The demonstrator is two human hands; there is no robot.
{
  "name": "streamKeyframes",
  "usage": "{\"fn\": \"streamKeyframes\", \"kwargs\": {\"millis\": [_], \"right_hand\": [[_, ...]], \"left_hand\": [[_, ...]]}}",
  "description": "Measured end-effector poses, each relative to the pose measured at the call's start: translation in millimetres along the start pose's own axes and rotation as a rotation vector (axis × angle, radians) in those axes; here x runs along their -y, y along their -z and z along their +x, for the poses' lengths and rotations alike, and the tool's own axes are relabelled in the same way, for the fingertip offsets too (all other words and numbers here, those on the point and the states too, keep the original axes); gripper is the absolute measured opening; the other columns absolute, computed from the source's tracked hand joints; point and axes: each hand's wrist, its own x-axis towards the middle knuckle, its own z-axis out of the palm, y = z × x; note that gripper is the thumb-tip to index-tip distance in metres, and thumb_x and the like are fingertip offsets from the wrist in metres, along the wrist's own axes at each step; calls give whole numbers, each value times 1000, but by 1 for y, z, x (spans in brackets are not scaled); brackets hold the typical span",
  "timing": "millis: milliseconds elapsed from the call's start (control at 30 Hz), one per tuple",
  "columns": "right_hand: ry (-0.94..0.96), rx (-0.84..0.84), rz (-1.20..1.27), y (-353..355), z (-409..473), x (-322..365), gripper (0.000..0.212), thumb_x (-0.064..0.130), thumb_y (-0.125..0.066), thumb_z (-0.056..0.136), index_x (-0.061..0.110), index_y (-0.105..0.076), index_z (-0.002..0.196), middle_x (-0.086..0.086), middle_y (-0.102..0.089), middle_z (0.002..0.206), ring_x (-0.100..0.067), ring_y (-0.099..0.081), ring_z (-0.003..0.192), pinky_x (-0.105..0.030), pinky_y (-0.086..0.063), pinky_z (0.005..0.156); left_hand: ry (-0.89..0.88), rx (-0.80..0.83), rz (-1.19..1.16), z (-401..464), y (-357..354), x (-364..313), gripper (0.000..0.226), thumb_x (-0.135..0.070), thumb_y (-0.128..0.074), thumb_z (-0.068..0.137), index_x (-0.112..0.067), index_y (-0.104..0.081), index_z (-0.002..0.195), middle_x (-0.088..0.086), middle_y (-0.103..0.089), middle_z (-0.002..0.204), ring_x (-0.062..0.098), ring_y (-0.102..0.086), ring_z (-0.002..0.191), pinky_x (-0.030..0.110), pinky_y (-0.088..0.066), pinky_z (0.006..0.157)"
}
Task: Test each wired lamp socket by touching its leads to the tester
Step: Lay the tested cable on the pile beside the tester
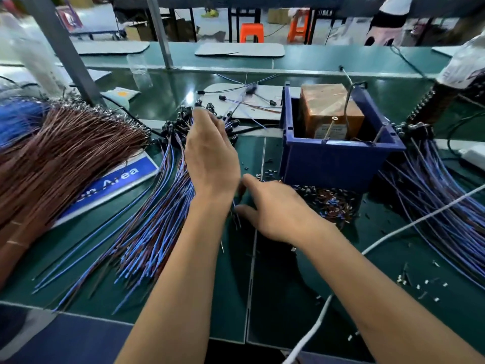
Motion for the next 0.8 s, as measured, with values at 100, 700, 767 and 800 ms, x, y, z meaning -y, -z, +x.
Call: {"fn": "streamKeyframes", "kwargs": {"millis": [100,700,767,800], "right_hand": [[2,-8,43,-1,-2,-1,35,46,-63,99,23,-52,123,-10,-68,110,-36,-62,105,-42,-50,82],[52,-333,878,4,12,17,16,21,-61,106,16,-57,120,-4,-77,87,-23,-69,73,-36,-54,71],[53,-303,969,7,15,17,13,15,-63,104,10,-61,116,-12,-78,88,-34,-73,84,-49,-59,88],[61,-283,998,8,16,16,10,11,-62,104,7,-62,113,-15,-77,86,-35,-72,81,-54,-58,92]], "left_hand": [[30,-66,-135,-1,1,-8,15,-16,-43,107,-3,-48,102,4,-64,91,20,-54,75,27,-34,67],[801,180,-2100,26,30,-17,17,4,-39,105,-2,-54,98,12,-63,92,20,-57,70,25,-55,64],[826,182,-2166,25,32,-17,17,5,-42,102,0,-58,98,11,-63,95,20,-57,73,26,-57,65],[836,188,-2193,25,32,-16,19,5,-41,102,0,-59,99,10,-63,97,20,-56,74,25,-57,65]]}}
